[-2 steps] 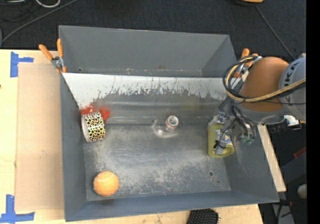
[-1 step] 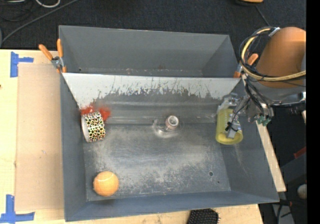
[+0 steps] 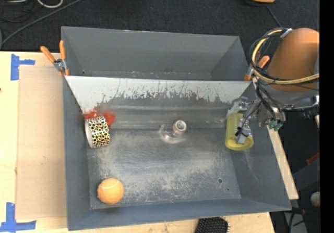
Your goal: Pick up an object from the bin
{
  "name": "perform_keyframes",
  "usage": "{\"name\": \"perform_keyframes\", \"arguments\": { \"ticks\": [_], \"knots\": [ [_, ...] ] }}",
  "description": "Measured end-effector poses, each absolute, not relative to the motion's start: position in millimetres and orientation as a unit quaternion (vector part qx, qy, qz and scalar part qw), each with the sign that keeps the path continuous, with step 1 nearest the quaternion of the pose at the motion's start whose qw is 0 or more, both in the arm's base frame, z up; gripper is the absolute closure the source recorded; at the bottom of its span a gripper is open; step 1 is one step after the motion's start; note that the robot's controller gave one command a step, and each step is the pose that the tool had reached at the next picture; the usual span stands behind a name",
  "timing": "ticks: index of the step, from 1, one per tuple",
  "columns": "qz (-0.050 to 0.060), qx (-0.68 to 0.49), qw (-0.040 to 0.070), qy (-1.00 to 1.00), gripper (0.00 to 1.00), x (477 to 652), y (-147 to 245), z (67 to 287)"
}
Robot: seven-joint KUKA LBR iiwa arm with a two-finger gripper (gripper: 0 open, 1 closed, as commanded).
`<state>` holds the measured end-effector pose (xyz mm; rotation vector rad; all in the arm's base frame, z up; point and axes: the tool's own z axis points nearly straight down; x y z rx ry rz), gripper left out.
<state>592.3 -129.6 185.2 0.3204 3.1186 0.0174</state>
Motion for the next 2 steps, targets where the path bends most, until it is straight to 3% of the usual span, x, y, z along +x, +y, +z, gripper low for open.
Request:
{"name": "perform_keyframes", "arguments": {
  "ticks": [1,2],
  "knots": [
    [0.006,0.081,0.003,0.997,1.00,595.7,-128,176],
    [0.006,0.067,0.002,0.998,1.00,599.0,-137,151]
  ]
}}
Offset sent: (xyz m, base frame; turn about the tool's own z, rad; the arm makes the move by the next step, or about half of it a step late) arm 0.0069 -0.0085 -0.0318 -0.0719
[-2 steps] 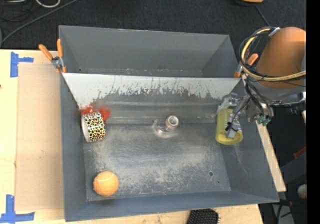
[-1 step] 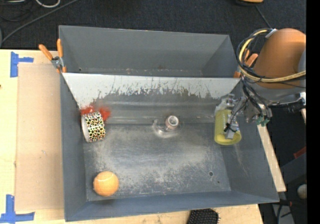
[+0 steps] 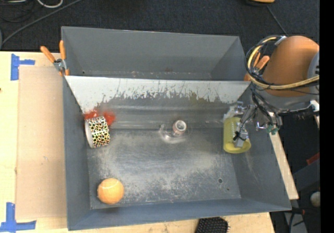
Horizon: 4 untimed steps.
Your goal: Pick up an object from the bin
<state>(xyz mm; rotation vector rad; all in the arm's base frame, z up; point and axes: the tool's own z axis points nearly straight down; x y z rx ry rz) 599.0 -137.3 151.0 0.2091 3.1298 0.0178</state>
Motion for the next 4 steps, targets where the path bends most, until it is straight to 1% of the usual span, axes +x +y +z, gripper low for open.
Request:
{"name": "perform_keyframes", "arguments": {
  "ticks": [1,2,3,4],
  "knots": [
    [0.006,0.046,0.002,0.999,1.00,601.4,-131,108],
    [0.008,0.009,0.004,1.000,1.00,614.4,-127,79],
    [0.006,0.012,0.005,1.000,1.00,612.3,-132,157],
    [0.006,0.003,0.006,1.000,1.00,616.8,-132,247]
  ]
}}
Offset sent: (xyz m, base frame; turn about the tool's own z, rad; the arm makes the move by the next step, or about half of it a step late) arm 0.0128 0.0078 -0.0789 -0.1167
